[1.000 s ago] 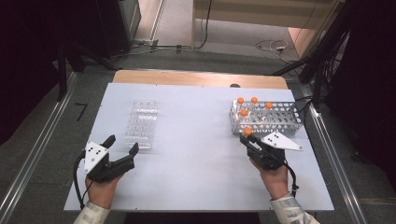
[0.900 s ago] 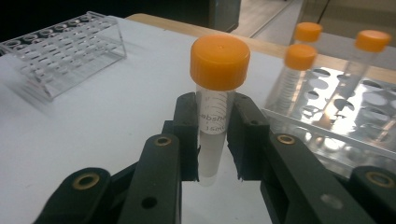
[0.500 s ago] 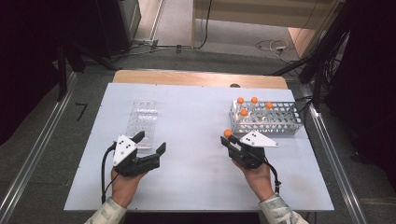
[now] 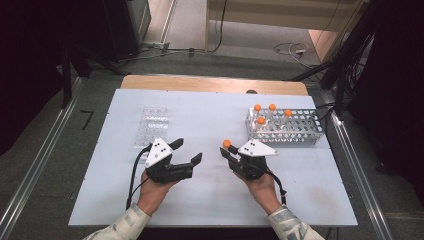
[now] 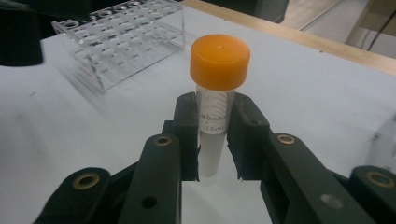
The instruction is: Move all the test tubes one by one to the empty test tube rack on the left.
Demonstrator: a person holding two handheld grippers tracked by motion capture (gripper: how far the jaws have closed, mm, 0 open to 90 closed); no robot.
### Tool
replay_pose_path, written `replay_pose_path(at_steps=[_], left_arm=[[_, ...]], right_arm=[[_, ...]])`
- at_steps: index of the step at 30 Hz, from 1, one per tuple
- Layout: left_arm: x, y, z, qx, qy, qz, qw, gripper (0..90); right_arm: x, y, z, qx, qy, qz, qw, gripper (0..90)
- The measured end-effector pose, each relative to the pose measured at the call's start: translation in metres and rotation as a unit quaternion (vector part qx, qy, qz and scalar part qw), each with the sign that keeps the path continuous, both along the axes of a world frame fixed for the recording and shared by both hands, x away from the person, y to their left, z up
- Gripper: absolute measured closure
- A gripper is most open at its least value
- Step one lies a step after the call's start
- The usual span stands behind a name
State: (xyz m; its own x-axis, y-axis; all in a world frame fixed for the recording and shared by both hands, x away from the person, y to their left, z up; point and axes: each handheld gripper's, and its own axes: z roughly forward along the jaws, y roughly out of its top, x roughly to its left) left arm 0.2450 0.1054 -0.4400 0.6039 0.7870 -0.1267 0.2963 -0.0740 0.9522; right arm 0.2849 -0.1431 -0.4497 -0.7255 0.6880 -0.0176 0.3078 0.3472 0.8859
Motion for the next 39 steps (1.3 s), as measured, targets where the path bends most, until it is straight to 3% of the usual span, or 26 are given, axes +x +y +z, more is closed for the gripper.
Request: replay_pose_path(at_steps=[3, 6, 13, 25, 34, 35, 36, 38, 39], left_arm=[[0.003, -0.008, 0.001, 0.002, 0.000, -0.013, 0.9999, 26.5], [0.006, -0.013, 0.001, 0.001, -0.003, -0.034, 0.9994, 36.6], [0.007, -0.014, 0.001, 0.003, -0.009, -0.047, 0.9989, 54.2], [0.010, -0.021, -0.004, 0.019, -0.015, -0.044, 0.9988, 67.2], [0.009, -0.020, -0.003, 0.018, -0.015, -0.041, 0.9989, 69.4], [0.009, -0.020, -0.003, 0.019, -0.015, -0.041, 0.9989, 69.5], [0.009, -0.019, -0.002, 0.016, -0.016, -0.039, 0.9990, 69.6], [0.010, -0.018, -0.002, 0.015, -0.014, -0.034, 0.9992, 69.6], [0.011, -0.017, -0.002, 0.016, -0.014, -0.029, 0.9994, 69.6]], right_arm=[[-0.001, 0.013, -0.002, -0.006, 0.004, 0.016, 0.9998, 72.2], [-0.003, 0.026, -0.003, -0.008, 0.003, 0.036, 0.9993, 72.2], [-0.005, 0.038, -0.003, -0.008, 0.004, 0.052, 0.9986, 72.2], [-0.008, 0.043, -0.002, -0.006, 0.008, 0.066, 0.9978, 72.3], [-0.008, 0.043, -0.002, -0.005, 0.012, 0.066, 0.9978, 71.5], [-0.008, 0.043, -0.001, -0.005, 0.012, 0.067, 0.9977, 68.6], [-0.007, 0.043, -0.001, -0.007, 0.022, 0.077, 0.9968, 50.3], [-0.007, 0.043, -0.001, -0.009, 0.029, 0.084, 0.9960, 47.0], [-0.007, 0.042, -0.001, -0.016, 0.024, 0.084, 0.9960, 39.1]])
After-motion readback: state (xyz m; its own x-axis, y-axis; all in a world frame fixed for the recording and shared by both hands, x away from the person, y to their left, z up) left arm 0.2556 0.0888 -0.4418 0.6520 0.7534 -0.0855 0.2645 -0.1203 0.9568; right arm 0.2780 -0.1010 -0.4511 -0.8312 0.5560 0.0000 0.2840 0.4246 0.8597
